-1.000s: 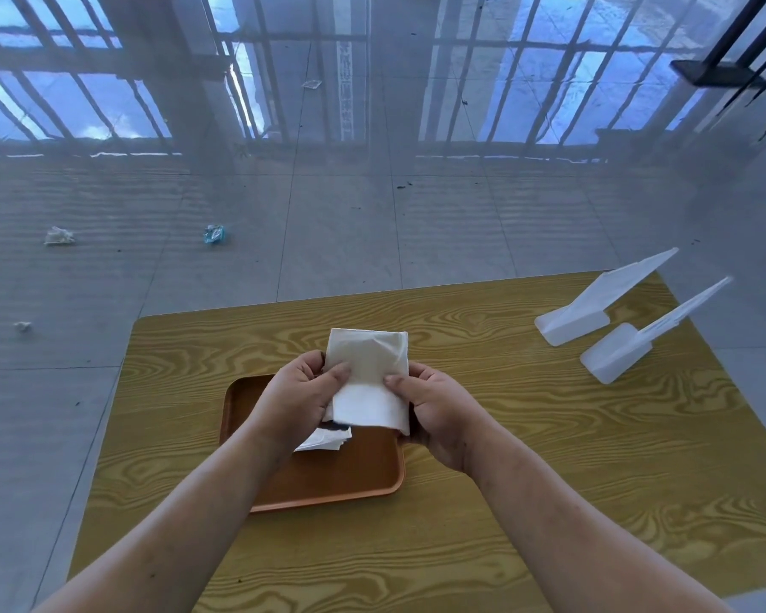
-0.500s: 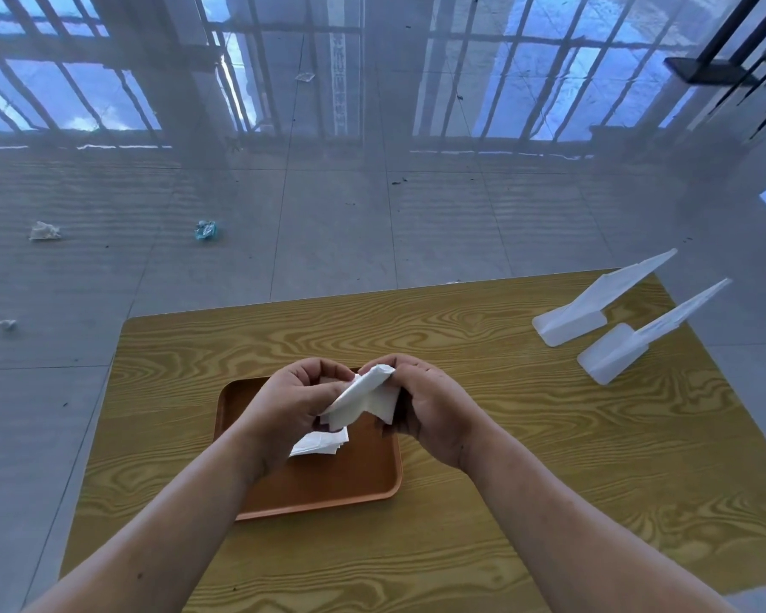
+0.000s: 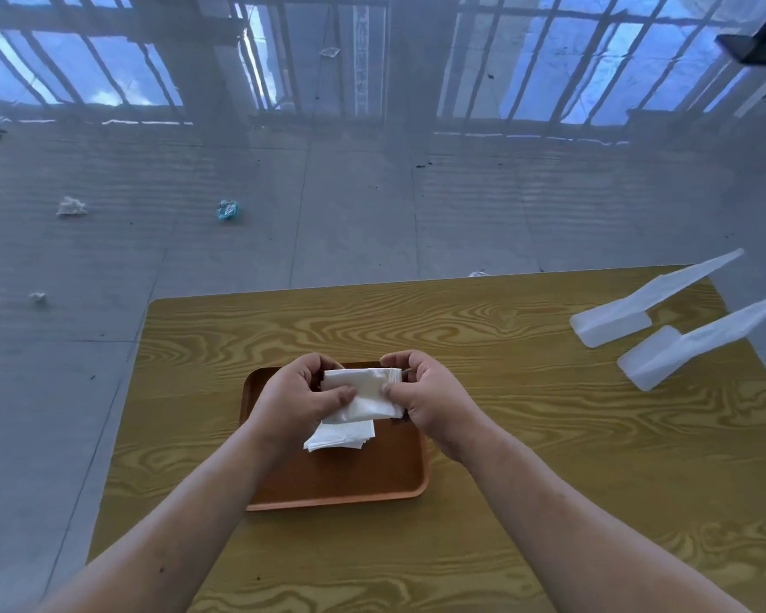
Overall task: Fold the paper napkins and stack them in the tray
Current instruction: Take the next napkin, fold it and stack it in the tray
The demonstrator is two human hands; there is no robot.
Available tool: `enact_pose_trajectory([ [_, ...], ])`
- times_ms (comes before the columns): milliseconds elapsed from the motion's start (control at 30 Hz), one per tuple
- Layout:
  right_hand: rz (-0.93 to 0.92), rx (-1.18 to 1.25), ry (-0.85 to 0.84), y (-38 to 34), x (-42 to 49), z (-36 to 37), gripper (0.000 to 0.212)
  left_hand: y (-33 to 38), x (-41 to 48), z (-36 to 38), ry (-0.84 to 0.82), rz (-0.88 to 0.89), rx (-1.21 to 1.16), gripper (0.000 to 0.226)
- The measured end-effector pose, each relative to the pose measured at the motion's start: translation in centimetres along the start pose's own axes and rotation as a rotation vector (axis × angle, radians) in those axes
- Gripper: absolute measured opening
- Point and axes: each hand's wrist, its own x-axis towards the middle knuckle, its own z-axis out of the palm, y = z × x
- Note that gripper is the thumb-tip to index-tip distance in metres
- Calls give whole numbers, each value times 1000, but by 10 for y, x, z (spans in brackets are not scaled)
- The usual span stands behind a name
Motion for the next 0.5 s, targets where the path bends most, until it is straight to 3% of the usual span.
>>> enact_pose_trajectory([
  [67,-10,-152,33,10,11,13,28,-17,5,-10,45,-7,98,24],
  [133,-25,-465,91,22,19,22,37,-33,9,-17,85,-2,326,25],
  [167,-32,-660,101,29,23,25,48,-42,10,-20,104,-3,493,35],
  [233,-69,-981,81,42,25,29,70,-58,11,-26,103,-21,788,76],
  [333,-204,-1221,-22,54,31,30,94,-70,18,-31,-19,31,1026,114],
  [500,-248,-1491,-184,60,55,46,115,-84,40,-24,-205,144,1377,126],
])
